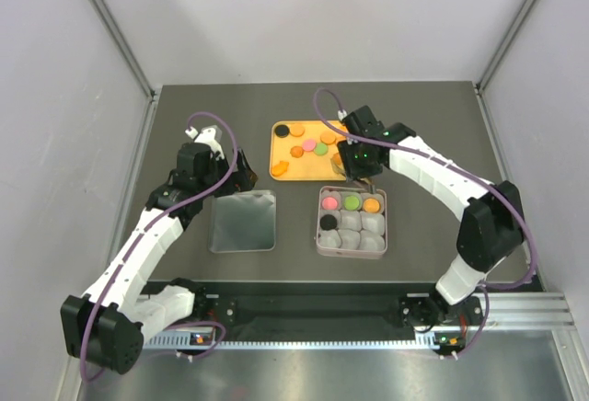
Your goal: Pack the cookies
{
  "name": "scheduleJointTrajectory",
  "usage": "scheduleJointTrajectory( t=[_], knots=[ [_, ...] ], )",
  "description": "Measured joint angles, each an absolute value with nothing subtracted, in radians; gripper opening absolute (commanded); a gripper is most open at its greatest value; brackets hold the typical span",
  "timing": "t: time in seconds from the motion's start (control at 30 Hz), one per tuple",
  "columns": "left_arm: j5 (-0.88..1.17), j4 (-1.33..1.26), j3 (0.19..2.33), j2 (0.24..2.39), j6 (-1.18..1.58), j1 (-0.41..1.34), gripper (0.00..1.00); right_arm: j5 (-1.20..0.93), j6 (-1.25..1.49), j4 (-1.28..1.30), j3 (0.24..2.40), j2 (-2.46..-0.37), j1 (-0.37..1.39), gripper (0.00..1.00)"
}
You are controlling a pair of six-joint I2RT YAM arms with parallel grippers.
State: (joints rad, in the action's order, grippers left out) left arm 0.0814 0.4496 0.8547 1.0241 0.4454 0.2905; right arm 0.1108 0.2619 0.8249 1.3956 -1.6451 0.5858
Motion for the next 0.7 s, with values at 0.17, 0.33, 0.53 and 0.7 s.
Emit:
scheduleJointTrajectory(
  t=[0.17,0.33,0.53,0.7],
  knots=[
    [0.081,0.45,0.855,1.024,0.445,0.29,0.98,0.116,0.262,0.805,1.396,-1.66,0.573,0.45],
    [0.081,0.45,0.855,1.024,0.445,0.29,0.98,0.111,0.262,0.786,1.4,-1.682,0.558,0.45],
    [0.081,0.45,0.855,1.024,0.445,0.29,0.98,0.093,0.262,0.76,1.409,-1.72,0.533,0.45],
    [0.081,0.45,0.855,1.024,0.445,0.29,0.98,0.073,0.263,0.744,1.409,-1.742,0.52,0.45]
  ],
)
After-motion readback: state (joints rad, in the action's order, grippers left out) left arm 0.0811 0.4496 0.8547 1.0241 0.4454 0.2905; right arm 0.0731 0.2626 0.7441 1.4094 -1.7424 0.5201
